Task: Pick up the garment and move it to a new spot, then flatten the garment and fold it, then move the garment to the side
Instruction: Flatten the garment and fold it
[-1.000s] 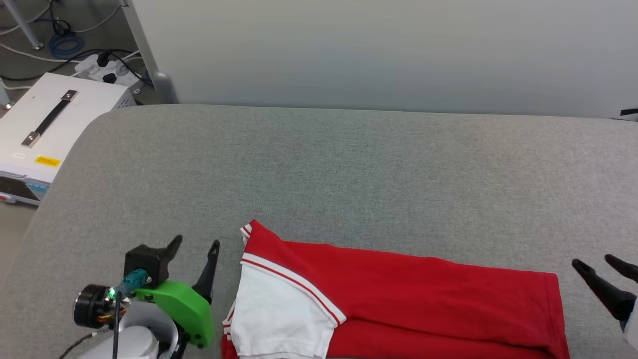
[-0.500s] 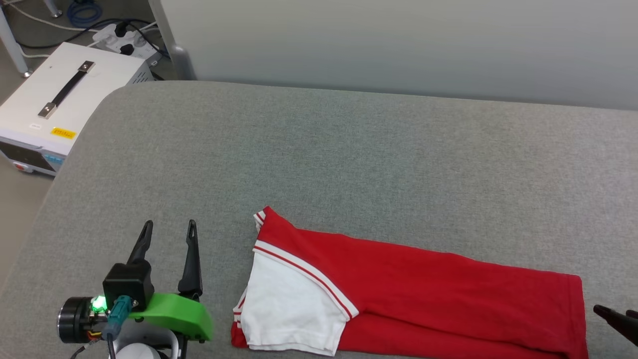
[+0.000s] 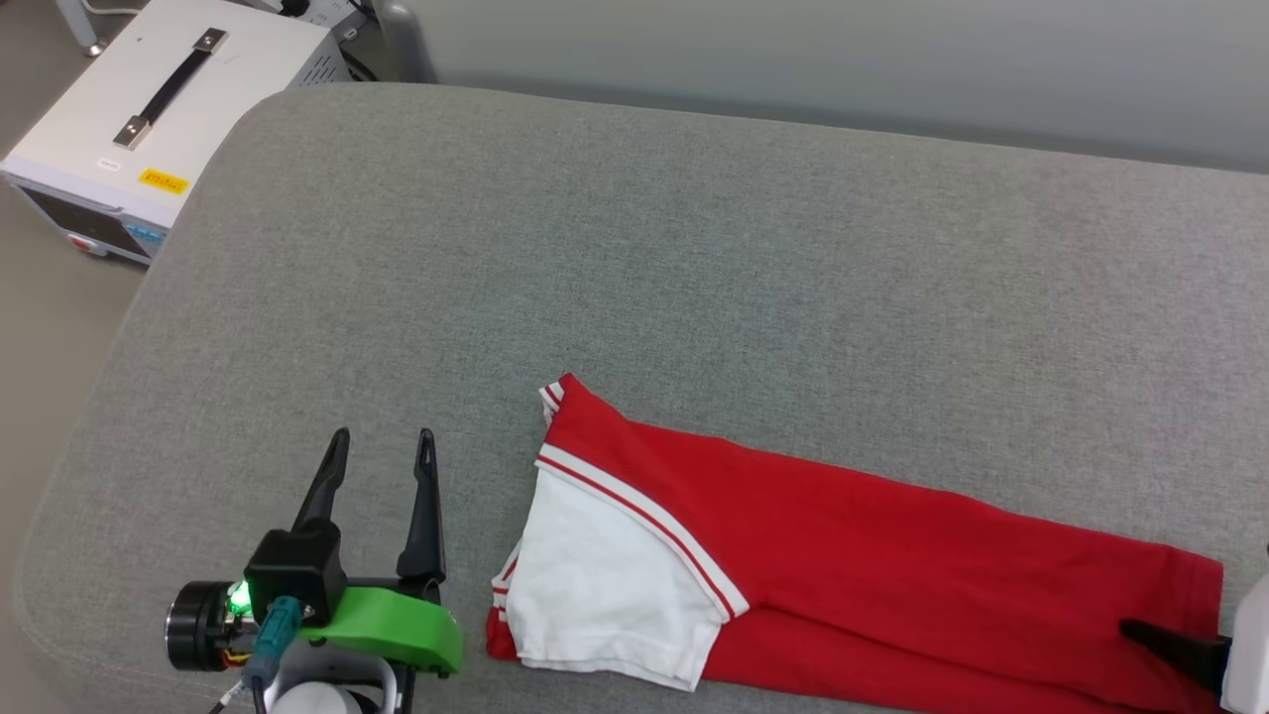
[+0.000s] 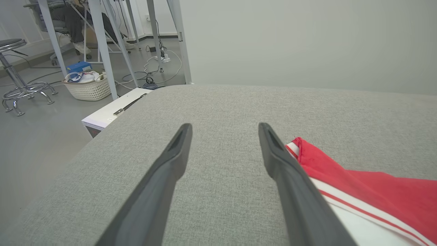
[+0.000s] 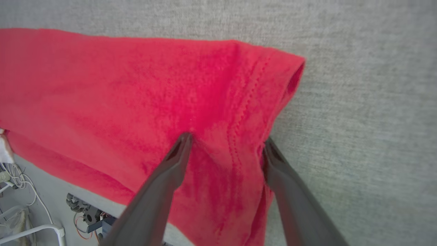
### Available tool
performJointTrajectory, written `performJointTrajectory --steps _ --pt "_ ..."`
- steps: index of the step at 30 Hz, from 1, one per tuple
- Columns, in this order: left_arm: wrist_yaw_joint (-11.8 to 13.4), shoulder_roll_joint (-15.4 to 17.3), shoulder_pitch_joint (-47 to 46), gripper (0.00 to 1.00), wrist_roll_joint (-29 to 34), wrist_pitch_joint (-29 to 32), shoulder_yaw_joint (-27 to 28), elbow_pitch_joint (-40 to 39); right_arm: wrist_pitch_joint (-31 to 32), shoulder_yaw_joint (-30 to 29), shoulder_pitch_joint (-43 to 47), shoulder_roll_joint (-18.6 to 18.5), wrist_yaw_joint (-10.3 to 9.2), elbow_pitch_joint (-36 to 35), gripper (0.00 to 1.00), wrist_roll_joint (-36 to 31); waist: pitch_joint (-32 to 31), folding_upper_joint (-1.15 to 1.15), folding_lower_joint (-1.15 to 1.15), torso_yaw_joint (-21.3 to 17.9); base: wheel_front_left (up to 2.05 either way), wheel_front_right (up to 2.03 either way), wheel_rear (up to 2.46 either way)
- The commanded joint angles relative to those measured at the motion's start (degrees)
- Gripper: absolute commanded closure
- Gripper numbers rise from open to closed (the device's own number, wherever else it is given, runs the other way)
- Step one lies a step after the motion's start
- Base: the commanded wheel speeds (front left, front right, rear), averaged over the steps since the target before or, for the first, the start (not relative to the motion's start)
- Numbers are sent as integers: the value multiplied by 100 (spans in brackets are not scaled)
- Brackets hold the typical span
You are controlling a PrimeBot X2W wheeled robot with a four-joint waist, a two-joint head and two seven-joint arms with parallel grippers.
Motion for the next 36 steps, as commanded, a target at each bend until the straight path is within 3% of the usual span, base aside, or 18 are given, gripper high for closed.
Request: performJointTrajectory --steps 1,8,9,10,11,20,36 --pt "-104 -129 83 0 133 -33 67 48 38 246 -19 162 1 105 0 74 27 0 0 38 0 0 0" --pt "-463 -531 132 0 529 -33 317 194 -79 680 -56 151 1 224 0 88 -26 0 0 23 0 0 0" --pt "-509 -577 142 0 577 -33 366 210 -147 743 -69 107 1 237 49 35 -36 0 0 14 0 0 0" --pt "-542 -609 153 0 615 -33 409 221 -218 770 -80 89 1 266 85 13 -49 0 0 2 0 0 0" --pt "-584 -645 168 0 660 -33 456 236 -276 804 -88 70 1 302 100 19 -60 0 0 -8 0 0 0" --pt "-806 -849 333 0 960 -34 733 301 -848 730 -217 -211 1 536 100 183 -296 0 0 -132 0 0 0" --pt "-1045 -994 601 0 1223 -34 965 326 -1380 67 101 -1078 1 1311 100 75 -673 0 0 -254 0 0 0"
